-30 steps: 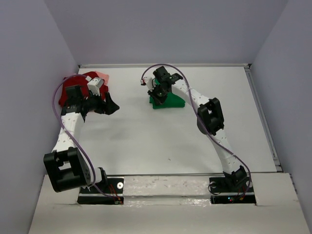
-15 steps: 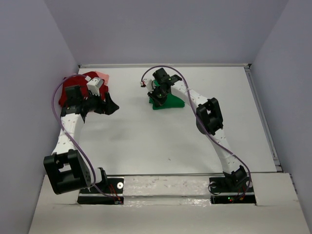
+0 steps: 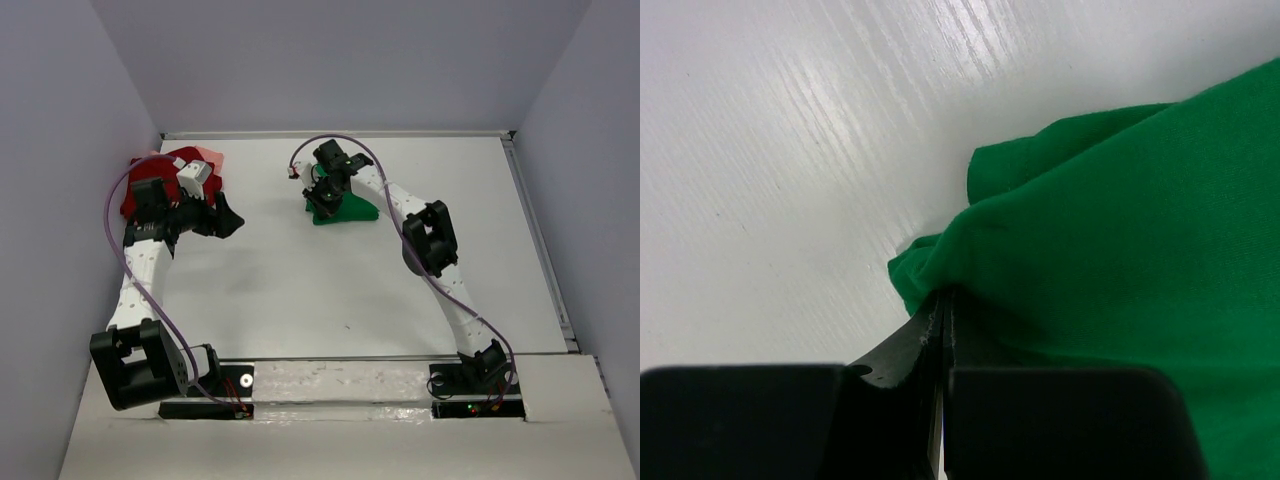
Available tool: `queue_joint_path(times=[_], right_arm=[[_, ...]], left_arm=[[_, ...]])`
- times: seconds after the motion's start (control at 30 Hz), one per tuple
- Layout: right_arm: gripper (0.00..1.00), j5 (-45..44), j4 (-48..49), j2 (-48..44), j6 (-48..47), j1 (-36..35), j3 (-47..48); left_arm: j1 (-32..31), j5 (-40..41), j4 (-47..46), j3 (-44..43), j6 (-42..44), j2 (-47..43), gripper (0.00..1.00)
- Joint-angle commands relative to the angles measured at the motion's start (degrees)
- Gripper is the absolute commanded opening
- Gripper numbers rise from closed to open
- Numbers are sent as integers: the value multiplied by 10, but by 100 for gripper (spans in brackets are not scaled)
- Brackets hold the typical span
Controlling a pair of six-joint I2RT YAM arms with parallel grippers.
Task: Fold and stack the t-shirts
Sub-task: Fold the tshirt
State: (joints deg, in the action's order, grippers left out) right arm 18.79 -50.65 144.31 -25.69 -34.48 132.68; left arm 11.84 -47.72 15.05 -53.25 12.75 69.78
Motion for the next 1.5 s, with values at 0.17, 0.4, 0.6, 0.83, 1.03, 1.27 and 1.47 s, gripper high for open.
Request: queue_joint_path(times=[0.17, 0.4, 0.6, 0.83, 1.03, 1.27, 1.47], right_arm=[[33, -29, -23, -95, -18, -1, 7], [39, -59, -44, -146, -31, -7, -44], [39, -62, -60, -135, -32, -12, -44], [16, -175, 0, -101, -16, -12, -51], [0, -241, 17, -41, -22, -12, 28], [0, -243, 64, -12, -30, -12, 23], [0, -193, 50, -9, -11, -12, -41]], left_arm=[[1, -11, -17, -11, -3, 6, 91], [0, -19, -19, -15, -7, 14, 91], [1, -21, -19, -16, -8, 17, 91], [1, -21, -20, -14, -6, 15, 91], [1, -13, -22, -4, -4, -1, 91], [1, -8, -24, -1, -2, 2, 91], [1, -7, -24, -3, -2, 8, 92]])
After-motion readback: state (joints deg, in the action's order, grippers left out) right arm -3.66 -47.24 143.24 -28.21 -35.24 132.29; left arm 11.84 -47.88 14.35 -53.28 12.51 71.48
